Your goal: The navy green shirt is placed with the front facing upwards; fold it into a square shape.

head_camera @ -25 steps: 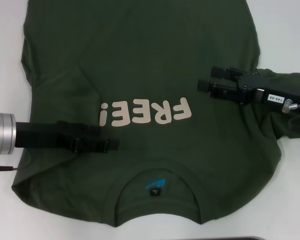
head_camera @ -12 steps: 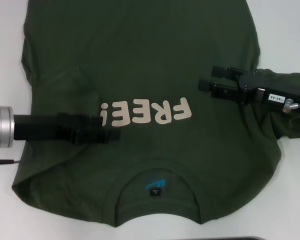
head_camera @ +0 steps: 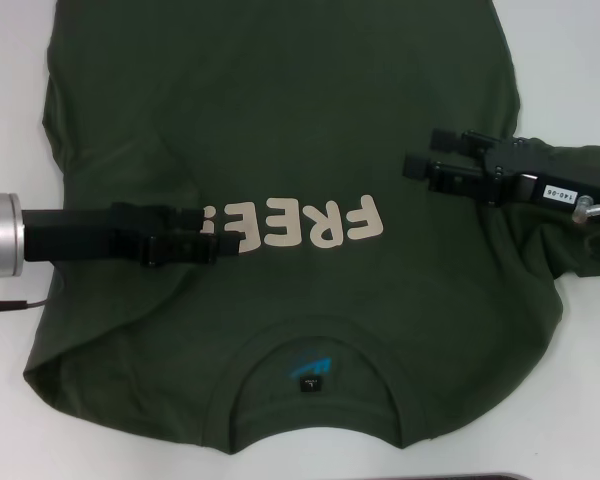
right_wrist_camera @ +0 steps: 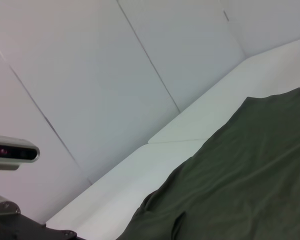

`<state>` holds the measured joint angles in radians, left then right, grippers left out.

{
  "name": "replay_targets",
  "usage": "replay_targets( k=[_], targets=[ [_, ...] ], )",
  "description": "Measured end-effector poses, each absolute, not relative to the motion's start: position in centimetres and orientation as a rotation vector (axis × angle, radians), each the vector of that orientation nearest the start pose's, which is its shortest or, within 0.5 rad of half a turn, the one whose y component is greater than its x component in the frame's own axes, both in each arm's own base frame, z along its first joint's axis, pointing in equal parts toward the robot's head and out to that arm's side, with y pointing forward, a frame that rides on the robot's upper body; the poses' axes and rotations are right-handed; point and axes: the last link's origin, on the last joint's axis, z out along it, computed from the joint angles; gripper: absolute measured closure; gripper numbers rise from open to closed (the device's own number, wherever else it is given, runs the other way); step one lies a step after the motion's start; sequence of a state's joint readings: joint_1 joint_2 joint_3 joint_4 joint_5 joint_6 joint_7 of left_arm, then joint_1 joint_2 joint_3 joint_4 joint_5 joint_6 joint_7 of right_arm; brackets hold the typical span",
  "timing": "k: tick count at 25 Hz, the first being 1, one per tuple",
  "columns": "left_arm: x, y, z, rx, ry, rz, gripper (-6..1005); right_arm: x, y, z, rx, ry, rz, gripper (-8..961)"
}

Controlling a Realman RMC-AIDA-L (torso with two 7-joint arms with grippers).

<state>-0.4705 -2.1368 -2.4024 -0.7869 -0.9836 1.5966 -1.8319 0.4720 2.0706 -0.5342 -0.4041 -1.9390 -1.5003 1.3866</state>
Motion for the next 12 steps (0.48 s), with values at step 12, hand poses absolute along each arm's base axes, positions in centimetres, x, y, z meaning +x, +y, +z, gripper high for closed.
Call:
replay_targets(
  k=[12],
  targets=[
    [-27.5,32.1,-0.5,-2.547,-1.224,-0.667,111,31.4,29.0,0.2,-2.413,1.062,0.981,57]
  ],
)
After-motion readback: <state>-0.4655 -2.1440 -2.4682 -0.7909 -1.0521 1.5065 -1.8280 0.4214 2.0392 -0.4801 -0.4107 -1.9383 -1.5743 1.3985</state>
